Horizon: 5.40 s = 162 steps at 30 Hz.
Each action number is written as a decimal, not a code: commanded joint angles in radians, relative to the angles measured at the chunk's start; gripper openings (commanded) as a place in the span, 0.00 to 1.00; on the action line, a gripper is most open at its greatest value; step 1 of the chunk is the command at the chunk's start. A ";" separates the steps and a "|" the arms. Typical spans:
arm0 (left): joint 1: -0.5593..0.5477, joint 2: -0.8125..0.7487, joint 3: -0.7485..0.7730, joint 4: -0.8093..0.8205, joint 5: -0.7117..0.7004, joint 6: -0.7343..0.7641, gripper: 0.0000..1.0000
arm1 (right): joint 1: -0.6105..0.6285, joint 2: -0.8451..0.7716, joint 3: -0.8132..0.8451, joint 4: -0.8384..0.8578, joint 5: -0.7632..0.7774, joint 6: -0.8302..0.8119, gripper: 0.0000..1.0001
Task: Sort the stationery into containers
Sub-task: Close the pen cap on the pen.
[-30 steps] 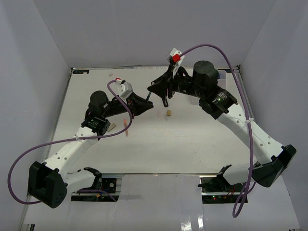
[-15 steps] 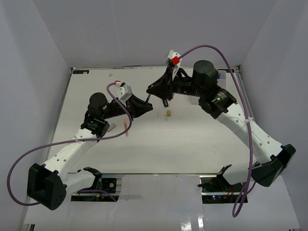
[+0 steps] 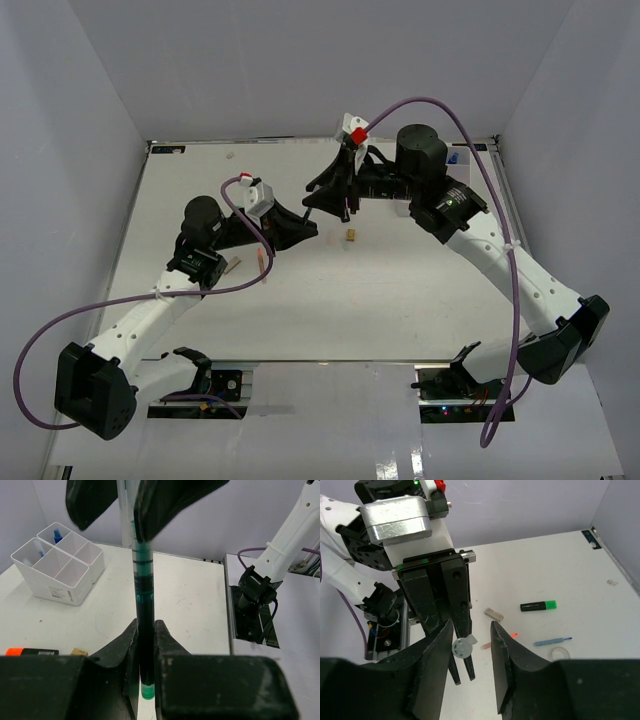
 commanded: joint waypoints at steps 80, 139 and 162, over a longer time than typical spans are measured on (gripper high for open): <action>-0.006 -0.029 0.037 -0.077 -0.374 0.073 0.00 | 0.054 0.126 0.060 0.265 0.371 0.323 0.45; -0.005 -0.100 0.025 0.092 -0.299 -0.042 0.00 | 0.065 0.119 -0.104 0.077 0.231 0.149 0.08; -0.006 -0.069 -0.006 0.075 -0.133 0.019 0.00 | 0.057 0.116 -0.003 0.063 0.248 0.138 0.08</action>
